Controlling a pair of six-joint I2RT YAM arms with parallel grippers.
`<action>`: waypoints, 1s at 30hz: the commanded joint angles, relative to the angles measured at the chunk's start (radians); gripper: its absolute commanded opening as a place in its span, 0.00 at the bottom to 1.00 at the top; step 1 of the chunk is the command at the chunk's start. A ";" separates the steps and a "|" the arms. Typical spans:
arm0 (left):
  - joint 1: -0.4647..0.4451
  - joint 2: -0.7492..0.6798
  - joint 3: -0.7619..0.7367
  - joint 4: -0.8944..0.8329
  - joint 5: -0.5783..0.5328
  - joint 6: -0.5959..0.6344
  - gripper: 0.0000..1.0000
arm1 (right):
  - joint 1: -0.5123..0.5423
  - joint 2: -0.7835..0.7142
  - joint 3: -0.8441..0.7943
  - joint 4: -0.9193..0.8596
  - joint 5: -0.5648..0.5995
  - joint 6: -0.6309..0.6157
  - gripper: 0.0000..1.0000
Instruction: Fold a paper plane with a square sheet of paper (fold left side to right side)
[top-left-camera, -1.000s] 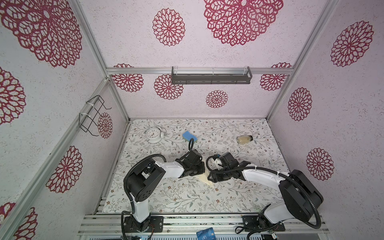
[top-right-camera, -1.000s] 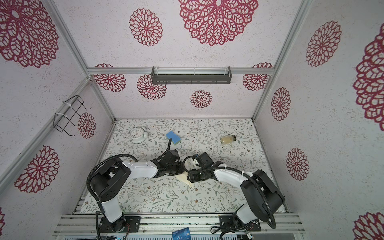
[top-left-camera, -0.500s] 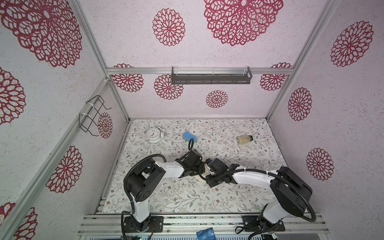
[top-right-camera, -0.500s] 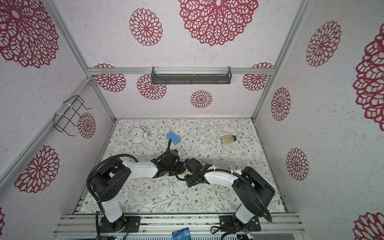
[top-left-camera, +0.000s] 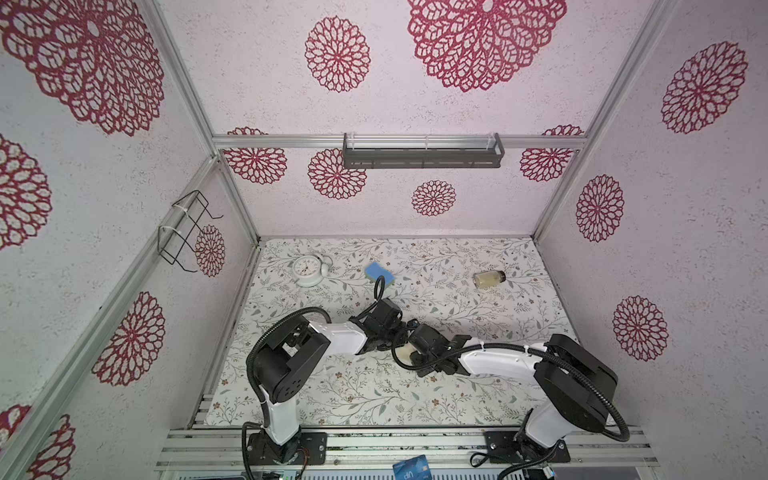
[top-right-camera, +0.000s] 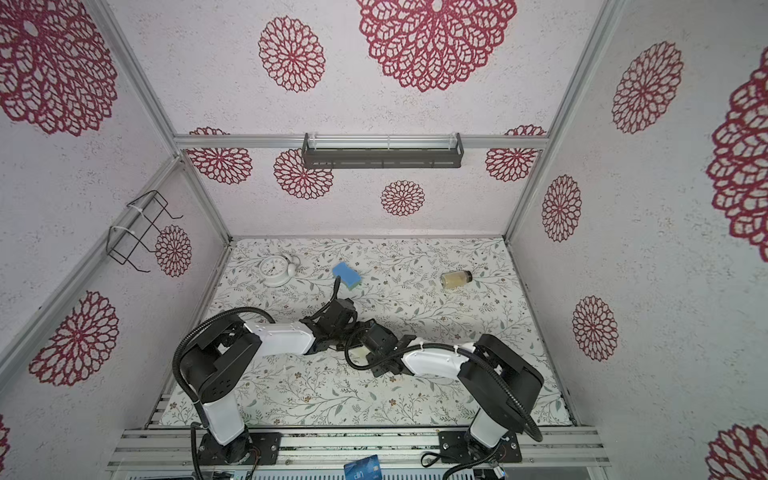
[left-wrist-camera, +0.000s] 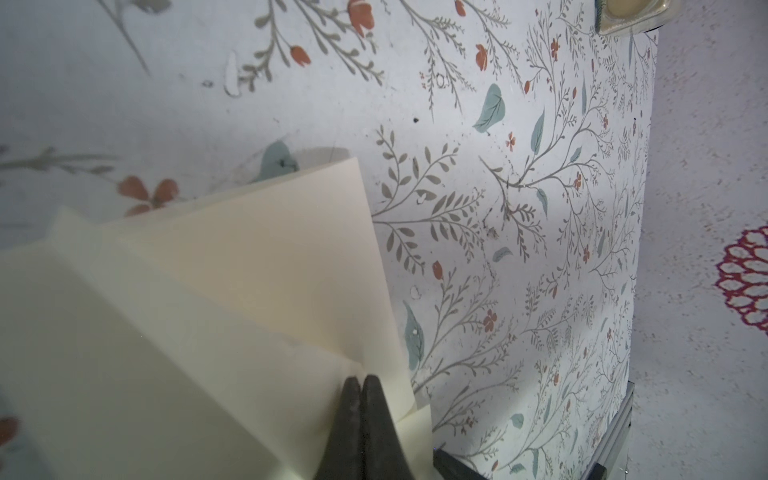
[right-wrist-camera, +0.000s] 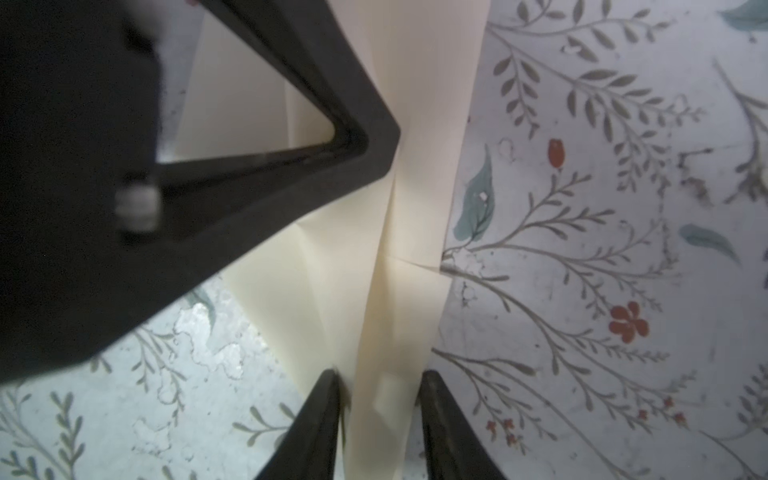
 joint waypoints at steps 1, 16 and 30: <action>0.006 -0.038 0.023 -0.005 0.014 0.013 0.00 | 0.009 0.014 -0.032 -0.036 -0.024 -0.028 0.31; 0.039 -0.187 -0.030 -0.070 -0.019 0.045 0.00 | -0.071 -0.018 -0.060 0.007 -0.184 -0.024 0.22; 0.021 -0.178 -0.066 -0.050 0.028 0.066 0.00 | -0.113 -0.009 -0.092 0.041 -0.243 -0.013 0.14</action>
